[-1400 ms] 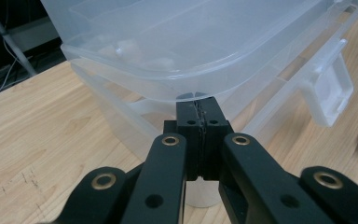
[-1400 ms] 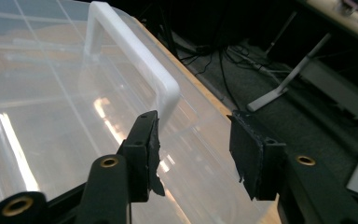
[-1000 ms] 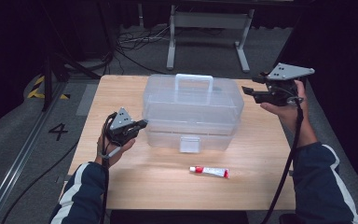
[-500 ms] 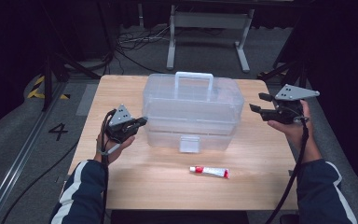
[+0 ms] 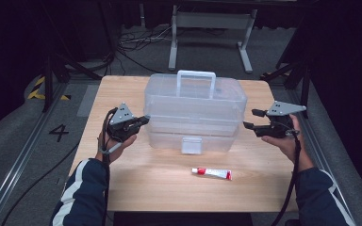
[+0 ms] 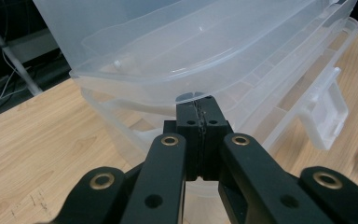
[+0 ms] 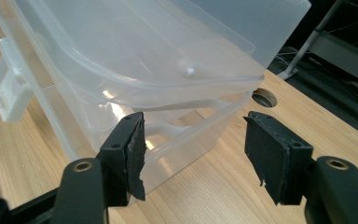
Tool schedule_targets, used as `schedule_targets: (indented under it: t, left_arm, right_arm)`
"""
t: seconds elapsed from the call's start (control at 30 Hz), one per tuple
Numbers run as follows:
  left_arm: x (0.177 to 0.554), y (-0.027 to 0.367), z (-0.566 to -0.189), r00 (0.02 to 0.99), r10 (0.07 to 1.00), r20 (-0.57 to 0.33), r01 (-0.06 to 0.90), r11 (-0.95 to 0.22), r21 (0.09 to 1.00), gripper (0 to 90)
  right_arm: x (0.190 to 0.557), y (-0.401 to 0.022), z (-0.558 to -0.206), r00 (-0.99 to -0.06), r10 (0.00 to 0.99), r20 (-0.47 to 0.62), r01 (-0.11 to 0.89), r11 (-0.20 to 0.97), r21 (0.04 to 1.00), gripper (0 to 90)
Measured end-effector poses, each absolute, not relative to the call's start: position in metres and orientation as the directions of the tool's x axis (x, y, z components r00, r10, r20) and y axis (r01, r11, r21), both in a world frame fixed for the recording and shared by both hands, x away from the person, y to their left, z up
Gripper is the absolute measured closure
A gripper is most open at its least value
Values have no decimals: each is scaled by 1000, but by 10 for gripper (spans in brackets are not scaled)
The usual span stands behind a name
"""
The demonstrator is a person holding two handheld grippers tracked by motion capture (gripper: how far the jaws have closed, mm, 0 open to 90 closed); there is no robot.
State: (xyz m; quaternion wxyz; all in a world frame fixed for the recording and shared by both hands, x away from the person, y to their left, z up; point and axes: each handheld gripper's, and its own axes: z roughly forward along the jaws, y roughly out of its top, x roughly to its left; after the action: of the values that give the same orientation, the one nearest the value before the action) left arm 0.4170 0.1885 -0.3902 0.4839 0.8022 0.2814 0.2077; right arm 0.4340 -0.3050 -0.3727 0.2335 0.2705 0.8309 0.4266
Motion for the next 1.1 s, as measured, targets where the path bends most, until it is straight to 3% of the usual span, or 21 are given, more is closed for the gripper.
schedule_targets:
  t: [0.3,0.57,1.1]
  left_arm:
    - [418,188,-390,755,652,70,244,-379,893,891]
    - [416,189,-389,748,660,68,245,-370,896,808]
    - [403,189,-395,790,608,73,240,-416,877,722]
  right_arm:
    - [434,-293,-378,-729,661,-177,207,460,863,401]
    - [433,-293,-377,-706,682,-189,182,432,883,420]
    - [430,-286,-371,-638,725,-259,52,376,925,635]
